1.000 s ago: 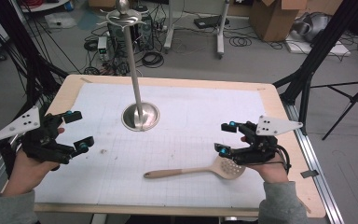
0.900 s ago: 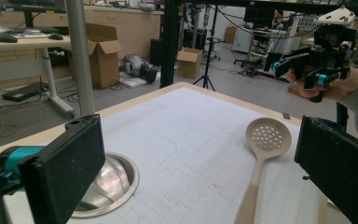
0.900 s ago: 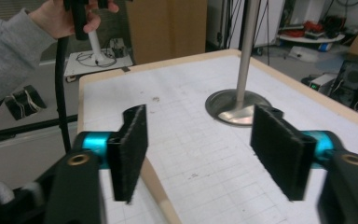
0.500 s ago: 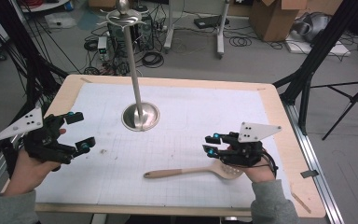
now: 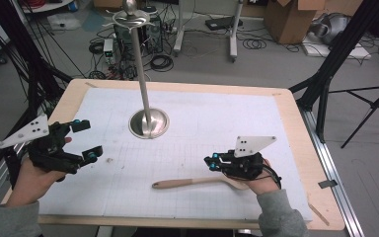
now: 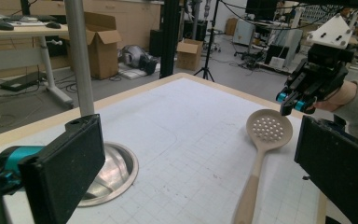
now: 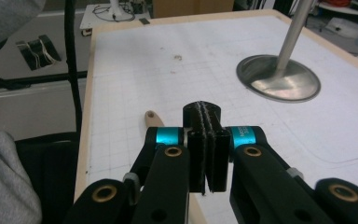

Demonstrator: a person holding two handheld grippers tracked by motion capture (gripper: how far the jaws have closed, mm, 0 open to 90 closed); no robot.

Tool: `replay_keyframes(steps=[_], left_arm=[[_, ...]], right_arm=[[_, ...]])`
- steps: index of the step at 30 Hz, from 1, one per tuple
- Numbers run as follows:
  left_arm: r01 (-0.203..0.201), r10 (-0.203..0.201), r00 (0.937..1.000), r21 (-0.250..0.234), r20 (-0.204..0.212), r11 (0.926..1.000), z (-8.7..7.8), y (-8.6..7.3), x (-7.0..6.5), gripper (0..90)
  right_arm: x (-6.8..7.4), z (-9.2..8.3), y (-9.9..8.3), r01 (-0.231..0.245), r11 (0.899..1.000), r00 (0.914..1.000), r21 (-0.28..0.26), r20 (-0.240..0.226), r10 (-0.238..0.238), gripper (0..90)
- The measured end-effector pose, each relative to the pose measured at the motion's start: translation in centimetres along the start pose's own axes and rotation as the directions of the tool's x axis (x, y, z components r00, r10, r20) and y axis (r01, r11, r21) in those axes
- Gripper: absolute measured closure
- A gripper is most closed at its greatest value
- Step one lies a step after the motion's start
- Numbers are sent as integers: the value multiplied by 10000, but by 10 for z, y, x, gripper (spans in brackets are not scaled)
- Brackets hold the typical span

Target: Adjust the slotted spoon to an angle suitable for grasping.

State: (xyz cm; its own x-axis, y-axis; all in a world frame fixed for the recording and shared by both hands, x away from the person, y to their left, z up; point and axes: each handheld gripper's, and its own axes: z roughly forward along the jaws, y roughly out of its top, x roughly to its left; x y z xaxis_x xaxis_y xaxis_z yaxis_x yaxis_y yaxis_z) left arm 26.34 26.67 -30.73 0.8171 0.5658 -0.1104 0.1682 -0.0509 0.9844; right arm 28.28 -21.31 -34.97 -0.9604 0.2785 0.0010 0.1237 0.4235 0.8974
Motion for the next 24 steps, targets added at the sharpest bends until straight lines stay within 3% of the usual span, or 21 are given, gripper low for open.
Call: replay_keyframes(steps=[10,24], left_arm=[[103,-103,9999,43,-17,9999,0,-2,2,20],[136,-136,9999,201,-39,9997,1,-5,2,20]], right_arm=[[0,22,-11,-79,9997,9970,232,-770,96,896],[5,50,-21,-77,9960,9895,888,-1428,204,898]])
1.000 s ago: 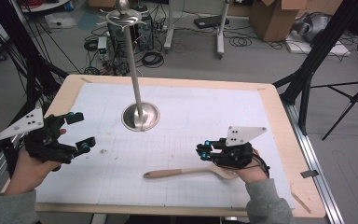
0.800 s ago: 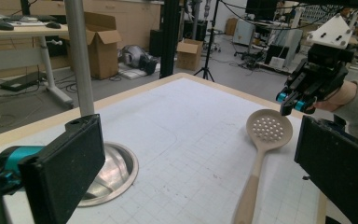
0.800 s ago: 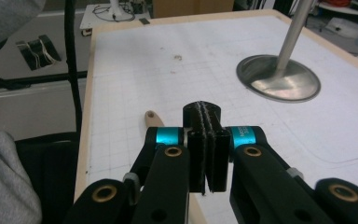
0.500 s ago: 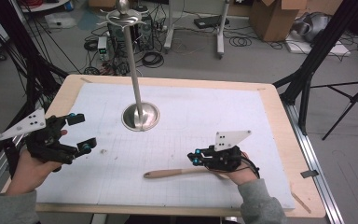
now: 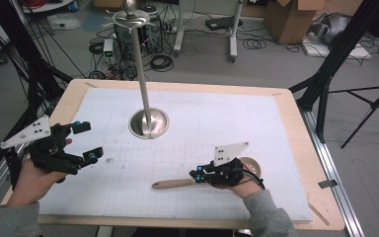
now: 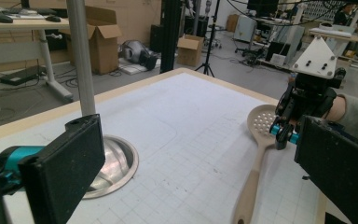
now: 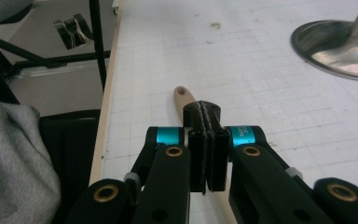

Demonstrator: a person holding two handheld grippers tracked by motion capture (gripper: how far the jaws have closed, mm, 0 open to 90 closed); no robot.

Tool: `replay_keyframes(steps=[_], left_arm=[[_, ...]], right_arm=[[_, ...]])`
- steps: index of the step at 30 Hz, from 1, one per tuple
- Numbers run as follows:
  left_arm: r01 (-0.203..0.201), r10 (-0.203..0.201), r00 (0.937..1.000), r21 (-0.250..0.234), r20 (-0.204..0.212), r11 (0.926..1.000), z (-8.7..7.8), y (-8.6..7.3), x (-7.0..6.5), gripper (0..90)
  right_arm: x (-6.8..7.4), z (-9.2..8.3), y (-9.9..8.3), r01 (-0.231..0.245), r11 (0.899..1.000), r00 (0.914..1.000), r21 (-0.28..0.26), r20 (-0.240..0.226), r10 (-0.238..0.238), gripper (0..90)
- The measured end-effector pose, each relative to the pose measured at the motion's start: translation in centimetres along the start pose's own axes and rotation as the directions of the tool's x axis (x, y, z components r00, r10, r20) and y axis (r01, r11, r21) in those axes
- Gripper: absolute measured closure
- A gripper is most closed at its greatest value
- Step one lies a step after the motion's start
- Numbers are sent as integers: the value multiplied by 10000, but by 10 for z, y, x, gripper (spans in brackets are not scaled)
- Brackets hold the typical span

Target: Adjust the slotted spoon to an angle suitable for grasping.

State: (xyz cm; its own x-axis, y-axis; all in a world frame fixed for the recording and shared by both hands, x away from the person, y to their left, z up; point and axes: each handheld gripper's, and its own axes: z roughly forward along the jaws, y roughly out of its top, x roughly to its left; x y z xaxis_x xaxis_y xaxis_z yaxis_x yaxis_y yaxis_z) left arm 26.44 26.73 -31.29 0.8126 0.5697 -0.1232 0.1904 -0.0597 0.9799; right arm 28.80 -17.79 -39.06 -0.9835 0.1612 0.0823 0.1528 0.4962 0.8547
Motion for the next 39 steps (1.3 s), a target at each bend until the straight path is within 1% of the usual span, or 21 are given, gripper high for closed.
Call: replay_keyframes(steps=[4,7,8,9,11,15,17,23,26,29,33,35,39], left_arm=[[-22,22,10000,36,-9,10000,0,-1,0,20],[-5,5,10000,60,-42,10000,0,-1,0,20],[-5,5,10000,60,-42,10000,0,-1,0,20],[3,-3,10000,70,-36,10000,-1,-2,0,20],[16,-15,10000,101,-71,9999,-2,-2,1,20],[51,-50,9999,90,-104,9999,-3,-2,1,20],[44,-43,9999,78,-106,10000,-4,-2,1,20],[-7,8,9998,55,-192,10000,-6,-2,0,20],[19,-19,9995,-10,-314,10000,-8,-2,1,20],[78,-77,9994,29,-327,10000,-10,-3,2,20],[78,-77,9993,15,-354,10000,-11,-4,2,20],[44,-43,9993,21,-362,10000,-12,-4,1,20],[74,-74,9992,-4,-395,10000,-14,-4,1,20]], right_arm=[[1,10,-1,-17,9995,10000,321,-56,19,898],[2,18,-3,-167,9993,9998,329,-131,171,899],[2,18,-3,-167,9993,9998,329,-131,171,899],[2,23,-3,-88,9990,9998,449,-195,97,899],[2,29,-4,-33,9983,9997,588,-244,48,899],[3,39,-6,40,9956,9992,936,-394,-3,899],[3,43,-7,-17,9937,9993,1117,-368,59,899],[3,54,-10,-51,9894,9988,1452,-469,121,899],[2,59,-11,-4,9874,9988,1585,-490,82,899],[1,62,-13,-103,9831,9987,1826,-465,191,899],[-2,66,-14,-208,9790,9993,2028,-260,266,899],[-3,66,-14,-265,9794,9990,2000,-303,332,899],[-4,67,-14,-349,9797,9990,1972,-191,394,899]])
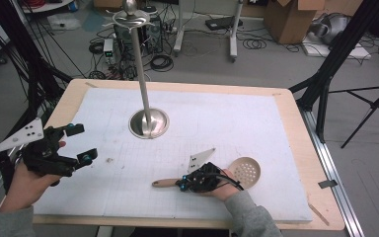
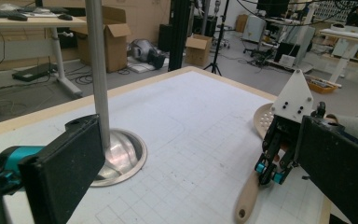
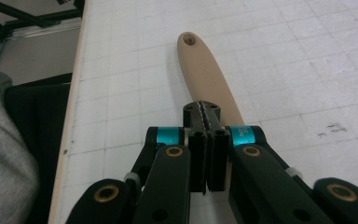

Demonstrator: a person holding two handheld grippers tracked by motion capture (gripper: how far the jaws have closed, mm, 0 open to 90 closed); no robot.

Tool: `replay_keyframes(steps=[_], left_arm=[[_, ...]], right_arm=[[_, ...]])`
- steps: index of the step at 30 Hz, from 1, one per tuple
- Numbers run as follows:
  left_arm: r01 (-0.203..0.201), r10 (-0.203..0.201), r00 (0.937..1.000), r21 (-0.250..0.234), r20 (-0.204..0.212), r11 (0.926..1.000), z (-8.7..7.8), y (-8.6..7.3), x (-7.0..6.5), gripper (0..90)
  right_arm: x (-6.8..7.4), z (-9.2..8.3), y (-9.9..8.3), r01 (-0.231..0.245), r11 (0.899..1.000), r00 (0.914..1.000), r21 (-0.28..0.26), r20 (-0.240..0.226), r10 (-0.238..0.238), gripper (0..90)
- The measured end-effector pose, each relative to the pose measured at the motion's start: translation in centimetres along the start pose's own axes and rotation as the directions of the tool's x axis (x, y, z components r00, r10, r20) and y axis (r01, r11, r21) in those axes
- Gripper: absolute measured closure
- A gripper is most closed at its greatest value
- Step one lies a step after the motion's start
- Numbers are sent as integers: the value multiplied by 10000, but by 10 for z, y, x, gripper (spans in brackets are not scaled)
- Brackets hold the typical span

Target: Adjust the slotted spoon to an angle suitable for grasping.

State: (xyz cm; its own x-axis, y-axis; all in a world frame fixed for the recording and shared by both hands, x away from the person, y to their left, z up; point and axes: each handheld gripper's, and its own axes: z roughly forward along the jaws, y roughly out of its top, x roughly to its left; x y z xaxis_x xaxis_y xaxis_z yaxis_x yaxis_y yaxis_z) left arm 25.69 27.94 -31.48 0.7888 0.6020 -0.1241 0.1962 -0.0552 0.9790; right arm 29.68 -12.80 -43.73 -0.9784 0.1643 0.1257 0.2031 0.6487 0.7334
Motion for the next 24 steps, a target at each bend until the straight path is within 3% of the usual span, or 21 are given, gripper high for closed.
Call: replay_keyframes(steps=[12,24], left_arm=[[-19,19,10000,-11,-93,10000,-7,-1,0,20],[-34,34,9999,27,-125,10000,-9,-2,-2,20]], right_arm=[[-12,3,2,-549,9984,9951,-132,817,558,900],[-22,4,5,-1027,9942,9824,-307,1535,1063,899]])
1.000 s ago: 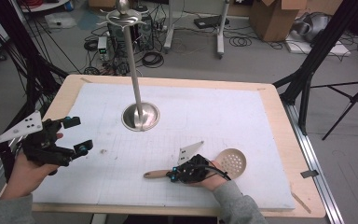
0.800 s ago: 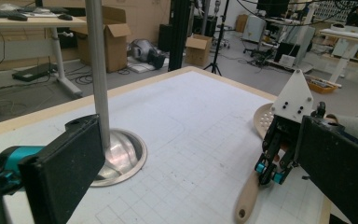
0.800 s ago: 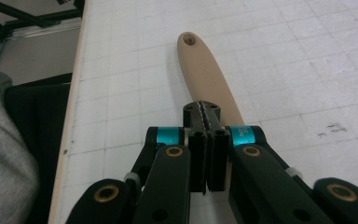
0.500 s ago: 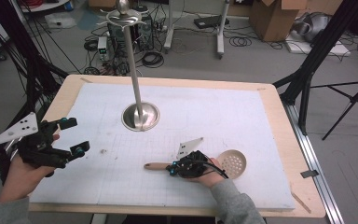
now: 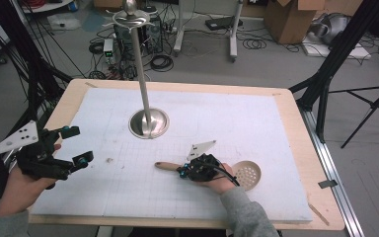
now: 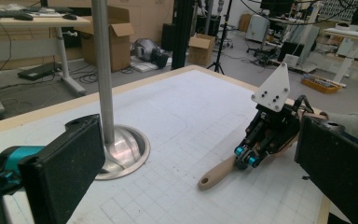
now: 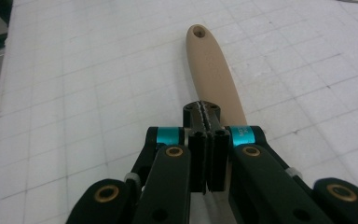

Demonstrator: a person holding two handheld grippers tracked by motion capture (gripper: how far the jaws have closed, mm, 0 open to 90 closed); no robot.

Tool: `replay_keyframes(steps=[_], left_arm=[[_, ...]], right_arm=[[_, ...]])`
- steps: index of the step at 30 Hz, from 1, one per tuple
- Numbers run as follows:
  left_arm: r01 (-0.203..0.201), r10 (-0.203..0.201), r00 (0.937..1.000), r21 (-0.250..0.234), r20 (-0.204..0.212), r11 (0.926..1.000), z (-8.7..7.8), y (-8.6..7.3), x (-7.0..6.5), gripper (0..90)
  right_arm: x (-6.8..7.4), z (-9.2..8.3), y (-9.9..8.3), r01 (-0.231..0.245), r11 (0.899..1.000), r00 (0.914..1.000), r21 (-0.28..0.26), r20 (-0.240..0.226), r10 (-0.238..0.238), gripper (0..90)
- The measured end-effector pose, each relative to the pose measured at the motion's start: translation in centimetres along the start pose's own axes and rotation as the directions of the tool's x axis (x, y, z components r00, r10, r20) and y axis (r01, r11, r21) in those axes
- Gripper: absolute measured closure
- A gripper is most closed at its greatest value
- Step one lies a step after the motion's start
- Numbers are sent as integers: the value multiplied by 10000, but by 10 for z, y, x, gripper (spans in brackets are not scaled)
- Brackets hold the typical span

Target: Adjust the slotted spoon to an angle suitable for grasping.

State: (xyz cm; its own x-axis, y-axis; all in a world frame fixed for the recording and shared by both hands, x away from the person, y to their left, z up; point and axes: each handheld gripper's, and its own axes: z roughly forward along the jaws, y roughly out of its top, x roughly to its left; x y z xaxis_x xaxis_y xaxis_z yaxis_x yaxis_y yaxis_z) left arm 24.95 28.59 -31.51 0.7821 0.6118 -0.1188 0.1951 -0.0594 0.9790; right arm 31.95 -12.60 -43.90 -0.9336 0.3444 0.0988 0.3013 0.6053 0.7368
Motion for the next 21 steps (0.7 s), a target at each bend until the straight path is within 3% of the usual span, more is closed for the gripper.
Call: replay_keyframes(steps=[6,21], left_arm=[[32,-32,10000,78,-6,10000,0,-1,0,20],[43,-43,10000,113,-55,9999,-3,-3,0,20]], right_arm=[[-5,0,-1,-470,9988,9987,-132,176,473,900],[-15,0,-1,-654,9976,9943,-247,831,673,900]])
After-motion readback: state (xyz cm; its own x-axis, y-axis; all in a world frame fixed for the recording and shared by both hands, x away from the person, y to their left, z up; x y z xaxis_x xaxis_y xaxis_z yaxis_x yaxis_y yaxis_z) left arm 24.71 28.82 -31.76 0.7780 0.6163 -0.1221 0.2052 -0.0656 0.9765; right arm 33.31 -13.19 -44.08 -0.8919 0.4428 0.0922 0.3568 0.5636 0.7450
